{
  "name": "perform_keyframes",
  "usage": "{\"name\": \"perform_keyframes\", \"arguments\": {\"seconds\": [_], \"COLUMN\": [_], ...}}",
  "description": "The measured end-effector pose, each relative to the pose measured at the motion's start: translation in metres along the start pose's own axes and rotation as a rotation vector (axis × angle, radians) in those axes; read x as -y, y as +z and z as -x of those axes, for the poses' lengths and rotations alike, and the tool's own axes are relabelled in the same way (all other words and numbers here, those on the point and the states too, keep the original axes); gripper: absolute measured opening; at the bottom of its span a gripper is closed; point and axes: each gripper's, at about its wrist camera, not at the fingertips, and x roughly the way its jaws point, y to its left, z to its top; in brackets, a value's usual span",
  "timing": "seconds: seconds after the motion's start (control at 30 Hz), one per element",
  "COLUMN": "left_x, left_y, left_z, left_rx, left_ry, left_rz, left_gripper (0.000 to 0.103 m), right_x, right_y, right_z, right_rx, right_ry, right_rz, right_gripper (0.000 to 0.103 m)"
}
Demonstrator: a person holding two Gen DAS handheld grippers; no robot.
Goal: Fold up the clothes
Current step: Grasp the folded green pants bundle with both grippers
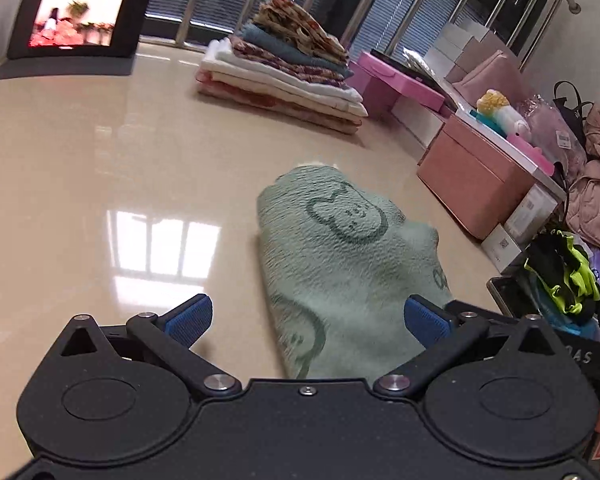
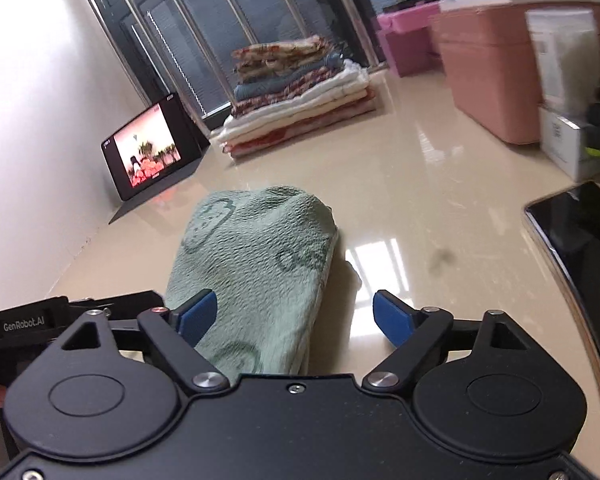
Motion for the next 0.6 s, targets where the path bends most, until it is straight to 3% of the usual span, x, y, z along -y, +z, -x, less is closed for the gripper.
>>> {"name": "perform_keyframes", "arguments": {"seconds": [0.1,0.3,0.37,0.43,0.6], "left_x": [-0.002,-0.005,-0.008,-0.012,-0.024], "left_y": [0.003,0.009,0.011,0.011,0.011], "left_z": [-0.013,-0.021,-0.023,-0.023,-0.023], "left_rx": [-0.014,-0.015,-0.022,-0.036,-0.043], "left_ry": [-0.007,-0.045,-0.069,-0.109,-0.154], "left_rz": [0.001,-0.017,0.005,0.048,0.130], "left_gripper": [0.100,0.081,0.078,0.069,0.059], "right_x": [0.002,0.004,0.005,0.007,0.017], "right_y": [0.002,0.003,0.004,0.005,0.002], "right_z": [-0.015,-0.022,-0.024,-0.026,-0.026], "right_rx": [-0.030,-0.027,-0.037,-0.054,-0.063], "right_ry": [0.026,0.079,0.105,0.136,0.188], "right_rz": [-0.009,-0.005,-0.010,-0.023,-0.117], "right_gripper": [0.076,0.069,0.064,0.052,0.043]}}
